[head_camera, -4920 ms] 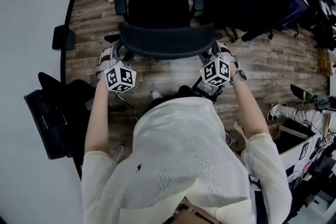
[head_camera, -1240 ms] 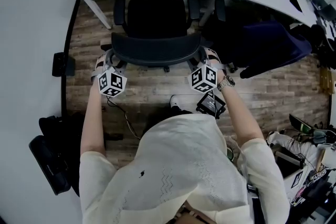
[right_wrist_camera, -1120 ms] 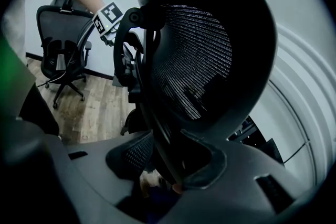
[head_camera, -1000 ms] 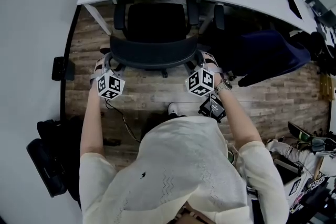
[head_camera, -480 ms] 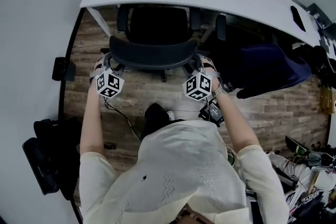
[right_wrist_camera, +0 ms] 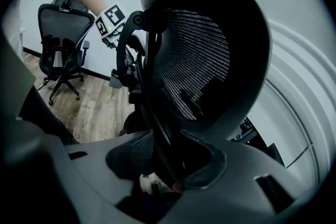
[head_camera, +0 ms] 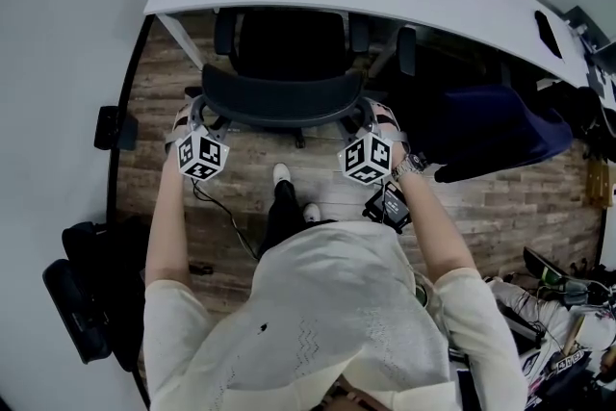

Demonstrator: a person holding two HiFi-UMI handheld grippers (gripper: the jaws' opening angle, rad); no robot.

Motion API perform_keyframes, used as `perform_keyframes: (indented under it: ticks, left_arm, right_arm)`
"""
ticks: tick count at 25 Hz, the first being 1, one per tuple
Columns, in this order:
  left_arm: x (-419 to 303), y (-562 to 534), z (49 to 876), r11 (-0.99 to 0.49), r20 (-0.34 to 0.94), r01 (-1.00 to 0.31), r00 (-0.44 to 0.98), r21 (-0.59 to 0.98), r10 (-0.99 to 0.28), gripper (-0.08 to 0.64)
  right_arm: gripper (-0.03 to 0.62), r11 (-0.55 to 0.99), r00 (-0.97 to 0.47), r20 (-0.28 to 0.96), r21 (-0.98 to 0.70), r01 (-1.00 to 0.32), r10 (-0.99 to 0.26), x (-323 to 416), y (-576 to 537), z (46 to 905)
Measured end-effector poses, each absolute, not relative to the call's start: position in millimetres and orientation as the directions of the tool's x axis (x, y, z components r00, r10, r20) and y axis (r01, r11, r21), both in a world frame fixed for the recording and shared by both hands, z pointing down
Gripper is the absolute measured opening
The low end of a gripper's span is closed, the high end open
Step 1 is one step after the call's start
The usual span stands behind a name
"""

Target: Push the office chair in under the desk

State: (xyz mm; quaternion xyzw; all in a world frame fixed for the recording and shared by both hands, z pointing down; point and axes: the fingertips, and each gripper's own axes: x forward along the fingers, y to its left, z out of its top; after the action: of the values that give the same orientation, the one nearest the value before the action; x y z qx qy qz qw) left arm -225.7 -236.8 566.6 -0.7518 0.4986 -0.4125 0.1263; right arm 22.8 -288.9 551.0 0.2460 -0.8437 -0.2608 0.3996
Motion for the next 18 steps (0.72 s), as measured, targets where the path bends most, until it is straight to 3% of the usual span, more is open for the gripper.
perform_keyframes:
  ticks: [18]
  left_arm:
    - [-220,-287,565,-0.479,0.502,-0.642,0.165,-0.599,-0.849,0.207]
  right_arm:
    - [0.161,0.749,-0.559,0.551,0.628,-0.21,-0.619,28,-342,551]
